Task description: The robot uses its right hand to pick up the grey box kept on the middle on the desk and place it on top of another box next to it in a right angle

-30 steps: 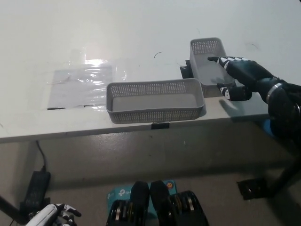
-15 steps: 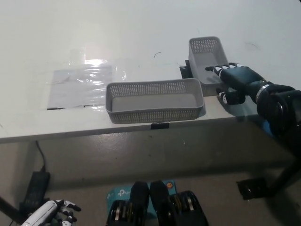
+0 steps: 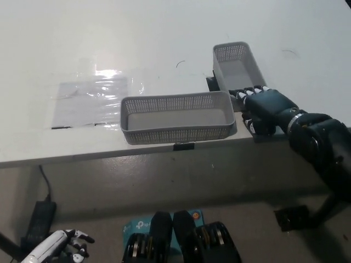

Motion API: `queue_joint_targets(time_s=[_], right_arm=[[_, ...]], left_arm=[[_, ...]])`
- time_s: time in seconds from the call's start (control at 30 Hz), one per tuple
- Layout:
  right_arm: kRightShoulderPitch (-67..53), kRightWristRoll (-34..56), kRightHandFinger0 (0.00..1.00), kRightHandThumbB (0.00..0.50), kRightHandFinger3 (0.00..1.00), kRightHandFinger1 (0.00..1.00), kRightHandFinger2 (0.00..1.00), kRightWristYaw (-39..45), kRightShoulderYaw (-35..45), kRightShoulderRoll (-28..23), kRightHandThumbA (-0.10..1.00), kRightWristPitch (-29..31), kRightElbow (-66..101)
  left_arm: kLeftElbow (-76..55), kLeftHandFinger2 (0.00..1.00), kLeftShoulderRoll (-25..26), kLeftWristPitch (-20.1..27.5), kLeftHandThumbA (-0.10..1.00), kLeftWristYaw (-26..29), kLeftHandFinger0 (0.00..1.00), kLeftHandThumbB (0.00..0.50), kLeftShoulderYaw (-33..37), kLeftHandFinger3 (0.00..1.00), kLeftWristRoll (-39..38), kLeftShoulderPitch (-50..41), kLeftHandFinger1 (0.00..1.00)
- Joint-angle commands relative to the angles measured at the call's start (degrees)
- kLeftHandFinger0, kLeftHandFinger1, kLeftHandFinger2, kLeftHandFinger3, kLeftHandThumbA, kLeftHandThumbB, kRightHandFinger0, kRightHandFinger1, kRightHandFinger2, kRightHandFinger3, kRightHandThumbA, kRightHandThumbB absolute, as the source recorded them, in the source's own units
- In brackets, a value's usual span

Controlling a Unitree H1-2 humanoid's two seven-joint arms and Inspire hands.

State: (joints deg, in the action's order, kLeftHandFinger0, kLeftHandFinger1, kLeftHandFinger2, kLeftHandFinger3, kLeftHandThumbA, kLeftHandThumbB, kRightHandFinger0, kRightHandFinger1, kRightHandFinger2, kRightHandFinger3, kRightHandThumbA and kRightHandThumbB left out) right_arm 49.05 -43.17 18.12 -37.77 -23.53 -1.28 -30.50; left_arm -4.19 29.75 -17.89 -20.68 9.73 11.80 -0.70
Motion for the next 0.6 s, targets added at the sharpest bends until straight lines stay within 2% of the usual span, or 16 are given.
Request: queue_joint_targets(time_s=[0.0, 0.03, 0.07, 0.1, 0.13, 0.17, 0.2, 0.23, 0.27, 0.3, 0.33, 0.37, 0.4, 0.43, 0.47, 0.57], right_arm=[[3.17, -9.3, 0.01, 0.207, 1.0, 0.06, 0.33, 4.74, -5.86, -1.42, -0.1, 0.24, -1.05], [3.43, -11.59, 0.0, 0.196, 1.0, 0.01, 0.26, 4.06, -7.47, -1.84, -0.1, 0.46, -1.31], [3.86, -13.31, 0.0, 0.131, 1.0, 0.02, 0.29, 4.36, -8.9, -2.24, -0.1, 0.17, -1.4], [4.41, -15.44, 0.02, 0.034, 1.0, 0.07, 0.33, 4.8, -10.63, -2.72, -0.07, -0.3, -1.39], [4.49, -15.59, 0.02, 0.029, 1.0, 0.08, 0.34, 4.79, -10.88, -2.78, -0.07, -0.4, -1.39], [4.57, -17.31, 0.0, 0.002, 1.0, 0.06, 0.3, 2.78, -11.96, -3.31, 0.0, 0.27, -1.45], [4.63, -17.98, 0.0, 0.0, 1.0, 0.02, 0.24, 1.34, -12.58, -3.59, 0.05, 0.68, -1.58], [4.63, -19.01, 0.02, 0.0, 1.0, 0.05, 0.22, -1.57, -13.12, -3.98, 0.1, 1.32, -1.98], [4.7, -19.95, 0.0, 0.0, 0.94, 0.05, 0.22, -3.33, -13.63, -4.03, 0.24, 1.43, -2.7], [4.79, -20.17, 0.01, 0.0, 0.74, 0.07, 0.2, -4.23, -13.86, -3.95, 0.24, 1.52, -3.38], [5.14, -21.43, 0.0, 0.003, 0.53, 0.09, 0.21, -8.48, -14.64, -3.78, 0.08, 1.72, -6.6], [5.03, -21.14, 0.0, 0.0, 0.37, 0.12, 0.24, -10.25, -14.33, -3.64, 0.01, 1.82, -7.37], [5.11, -21.14, 0.02, 0.0, 0.29, 0.19, 0.33, -11.83, -14.27, -3.36, -0.04, 1.96, -8.53], [5.16, -21.24, 0.04, 0.0, 0.26, 0.25, 0.41, -12.31, -14.26, -3.26, -0.05, 2.07, -8.91], [5.04, -20.96, 0.0, 0.0, 0.1, 0.21, 0.37, -17.66, -13.69, -2.78, -0.08, 3.14, -11.1], [5.26, -19.82, 0.0, 0.0, 0.05, 0.19, 0.38, -21.21, -12.66, -2.18, -0.1, 4.76, -13.12]], left_arm=[[-1.5, 0.5, 2.12, 0.74, 0.26, -0.81, 0.38, 0.324, -0.29, 0.63, 0.73, 0.51, 0.39], [-1.55, 0.5, 2.18, 0.62, 0.26, -0.83, 0.38, 0.325, -0.31, 0.63, 0.72, 0.24, 0.39], [-1.52, 0.51, 2.19, 0.68, 0.25, -0.83, 0.39, 0.322, -0.3, 0.63, 0.74, 0.19, 0.4], [-1.53, 0.5, 2.17, 0.83, 0.25, -0.83, 0.38, 0.323, -0.34, 0.62, 0.65, 0.15, 0.39], [-1.54, 0.5, 2.16, 0.85, 0.25, -0.83, 0.38, 0.323, -0.35, 0.62, 0.64, 0.15, 0.39], [-1.76, 0.48, 2.52, 1.06, 0.26, -0.84, 0.33, 0.317, -0.12, 0.6, 1.18, 0.16, 0.35], [-1.82, 0.49, 2.58, 0.83, 0.26, -0.94, 0.34, 0.316, -0.07, 0.61, 1.26, 0.19, 0.36], [-2.13, 0.5, 2.65, 0.05, 0.27, -1.17, 0.35, 0.319, -0.12, 0.61, 1.25, 0.39, 0.37], [-2.32, 0.51, 2.59, -0.44, 0.27, -1.3, 0.35, 0.319, -0.23, 0.62, 1.13, 0.37, 0.38], [-2.4, 0.53, 2.61, -0.65, 0.27, -1.4, 0.37, 0.316, -0.22, 0.62, 1.14, 0.37, 0.39], [-2.32, 0.55, 2.8, -0.76, 0.28, -2.0, 0.4, 0.314, -0.06, 0.64, 0.96, 0.83, 0.42], [-2.37, 0.54, 2.7, -0.71, 0.27, -1.99, 0.4, 0.318, -0.23, 0.64, 0.81, 0.77, 0.41], [-2.37, 0.53, 2.63, -0.73, 0.27, -2.07, 0.39, 0.326, -0.33, 0.64, 0.74, 0.77, 0.4], [-2.38, 0.53, 2.6, -0.73, 0.27, -2.14, 0.39, 0.326, -0.38, 0.64, 0.77, 0.76, 0.4], [-2.09, 0.53, 2.7, -0.23, 0.28, -2.1, 0.39, 0.336, -0.18, 0.65, 1.23, 0.84, 0.41], [-2.13, 0.52, 2.65, -0.25, 0.28, -2.05, 0.39, 0.339, -0.14, 0.66, 1.63, 0.85, 0.4]])
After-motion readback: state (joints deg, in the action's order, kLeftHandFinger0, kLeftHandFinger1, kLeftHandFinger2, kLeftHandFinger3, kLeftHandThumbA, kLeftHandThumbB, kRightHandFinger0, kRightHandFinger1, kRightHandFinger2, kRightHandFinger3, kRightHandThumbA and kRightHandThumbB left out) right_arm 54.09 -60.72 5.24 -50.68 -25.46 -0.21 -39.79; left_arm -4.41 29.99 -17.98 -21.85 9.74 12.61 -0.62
